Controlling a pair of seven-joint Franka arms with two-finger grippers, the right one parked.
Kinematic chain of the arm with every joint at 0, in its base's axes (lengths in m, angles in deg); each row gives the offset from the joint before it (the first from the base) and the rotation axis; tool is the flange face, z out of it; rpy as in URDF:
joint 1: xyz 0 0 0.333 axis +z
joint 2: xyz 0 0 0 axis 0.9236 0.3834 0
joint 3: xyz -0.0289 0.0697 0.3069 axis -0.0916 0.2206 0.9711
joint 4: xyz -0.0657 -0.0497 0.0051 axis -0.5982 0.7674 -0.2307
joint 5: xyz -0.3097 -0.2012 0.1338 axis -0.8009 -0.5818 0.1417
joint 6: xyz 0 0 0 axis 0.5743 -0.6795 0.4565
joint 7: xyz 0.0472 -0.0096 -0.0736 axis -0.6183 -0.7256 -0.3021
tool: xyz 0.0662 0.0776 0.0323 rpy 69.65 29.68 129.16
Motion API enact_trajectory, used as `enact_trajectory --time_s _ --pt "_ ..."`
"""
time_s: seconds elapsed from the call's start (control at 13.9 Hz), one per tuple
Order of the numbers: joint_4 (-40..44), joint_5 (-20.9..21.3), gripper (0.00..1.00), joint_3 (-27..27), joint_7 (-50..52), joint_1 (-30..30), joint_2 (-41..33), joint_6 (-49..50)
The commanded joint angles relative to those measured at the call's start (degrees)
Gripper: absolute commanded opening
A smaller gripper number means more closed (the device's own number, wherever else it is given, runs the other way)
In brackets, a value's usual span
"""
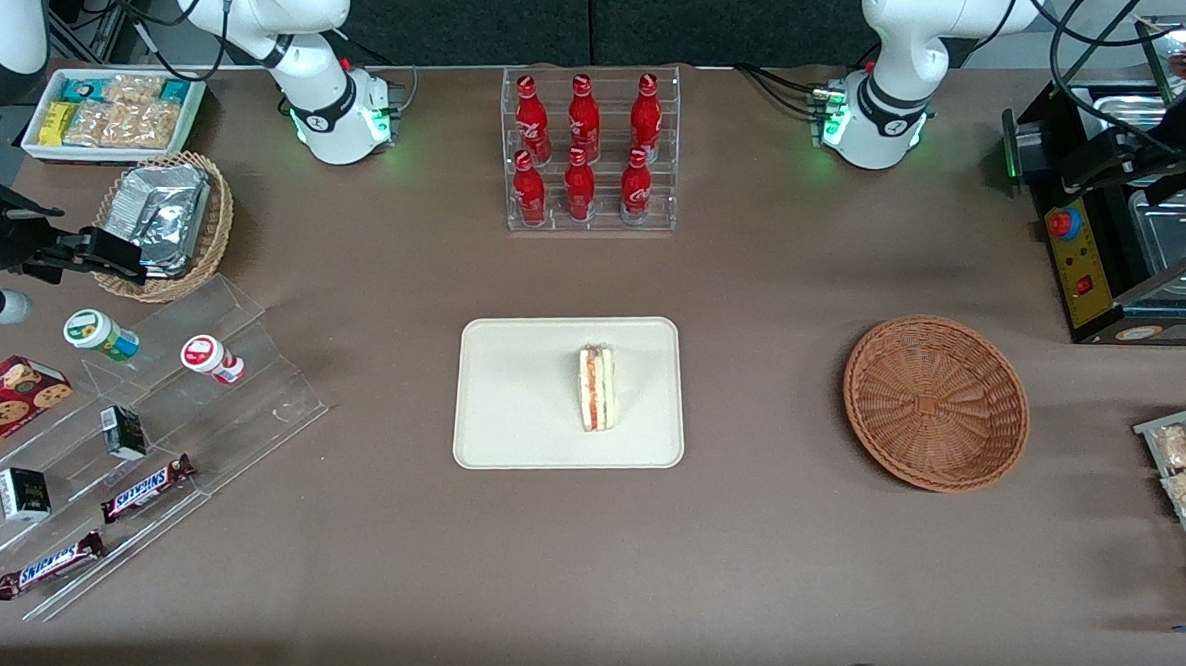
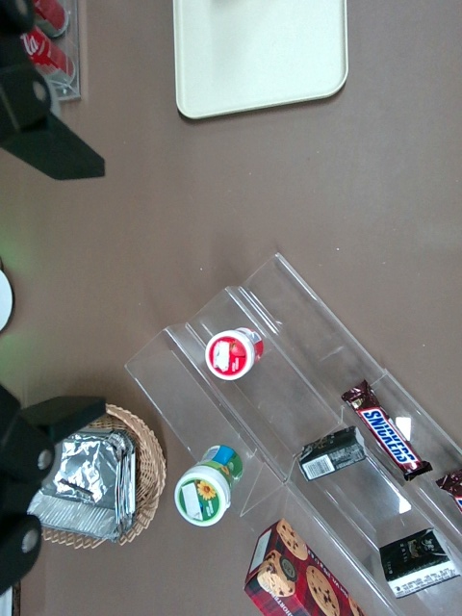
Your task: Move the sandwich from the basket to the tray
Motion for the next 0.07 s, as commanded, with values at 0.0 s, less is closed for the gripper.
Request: enact_trajectory --time_s 0.0 --pt "3.0 -0.1 1.00 -2.1 -0.5 0.6 2.5 0.6"
